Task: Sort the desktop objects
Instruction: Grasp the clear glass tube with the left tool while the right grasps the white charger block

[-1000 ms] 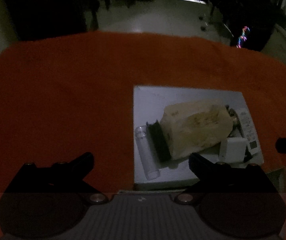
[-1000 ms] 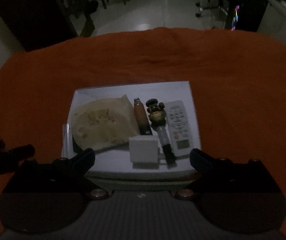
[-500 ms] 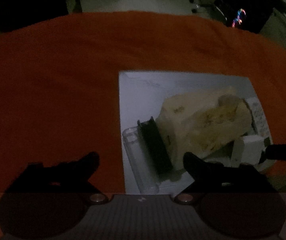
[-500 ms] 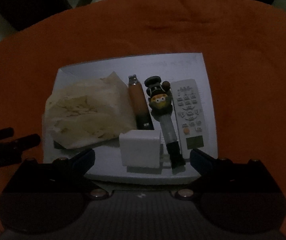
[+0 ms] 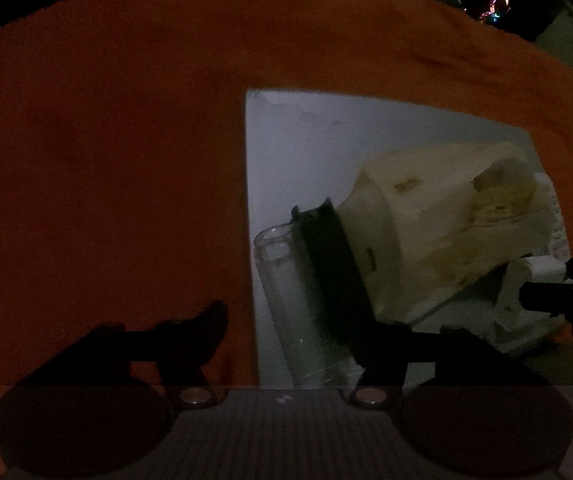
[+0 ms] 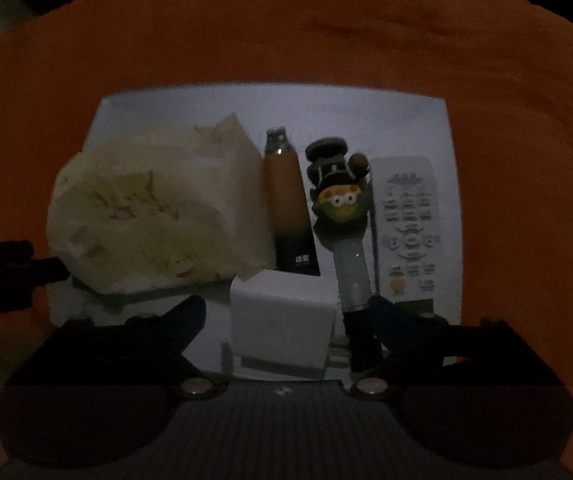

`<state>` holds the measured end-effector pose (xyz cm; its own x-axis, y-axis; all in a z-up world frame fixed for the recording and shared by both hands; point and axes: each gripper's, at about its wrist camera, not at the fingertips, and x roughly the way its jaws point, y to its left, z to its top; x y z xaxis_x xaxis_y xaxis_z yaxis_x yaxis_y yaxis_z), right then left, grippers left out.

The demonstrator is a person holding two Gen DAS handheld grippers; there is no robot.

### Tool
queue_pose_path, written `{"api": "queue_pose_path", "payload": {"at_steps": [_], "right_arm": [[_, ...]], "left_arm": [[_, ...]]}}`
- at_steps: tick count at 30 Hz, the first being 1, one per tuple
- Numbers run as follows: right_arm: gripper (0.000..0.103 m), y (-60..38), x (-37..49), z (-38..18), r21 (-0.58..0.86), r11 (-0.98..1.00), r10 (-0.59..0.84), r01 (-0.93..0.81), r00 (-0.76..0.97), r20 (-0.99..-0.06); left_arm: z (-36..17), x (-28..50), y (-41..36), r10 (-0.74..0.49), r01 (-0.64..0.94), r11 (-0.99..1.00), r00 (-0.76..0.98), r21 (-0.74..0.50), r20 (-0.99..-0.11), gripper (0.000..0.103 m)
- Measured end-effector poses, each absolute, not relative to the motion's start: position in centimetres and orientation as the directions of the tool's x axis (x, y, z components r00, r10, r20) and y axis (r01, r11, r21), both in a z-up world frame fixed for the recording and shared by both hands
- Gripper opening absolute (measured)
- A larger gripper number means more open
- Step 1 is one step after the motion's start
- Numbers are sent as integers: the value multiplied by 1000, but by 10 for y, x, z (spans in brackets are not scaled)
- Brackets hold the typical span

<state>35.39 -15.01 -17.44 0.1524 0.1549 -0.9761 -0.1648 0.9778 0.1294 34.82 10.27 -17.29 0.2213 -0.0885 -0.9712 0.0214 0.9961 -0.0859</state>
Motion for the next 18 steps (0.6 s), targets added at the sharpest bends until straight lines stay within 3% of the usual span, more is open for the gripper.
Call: {"api": "queue_pose_path", "payload": {"at_steps": [6,10,12,18], "right_arm": [[78,-143,357,-187,119,978,141,-172,123,-982],[70,-145,359,-193,127,979,144,-159,96,-985],[65,-146,360,-195,122,980,138,-156,96,-986],[64,-151,359,-196,135,980,151,-148,105,-983]], "left_arm": [[-170,347,106,-122,10,992,233,-123,-965,44],[-168,343,105,-150,11,988,236,-152,-960,28],[-168,343,103,-147,7,989,236,-150,-961,27],[-167,344,98,-132,-17,990,238,-141,-962,27]]}}
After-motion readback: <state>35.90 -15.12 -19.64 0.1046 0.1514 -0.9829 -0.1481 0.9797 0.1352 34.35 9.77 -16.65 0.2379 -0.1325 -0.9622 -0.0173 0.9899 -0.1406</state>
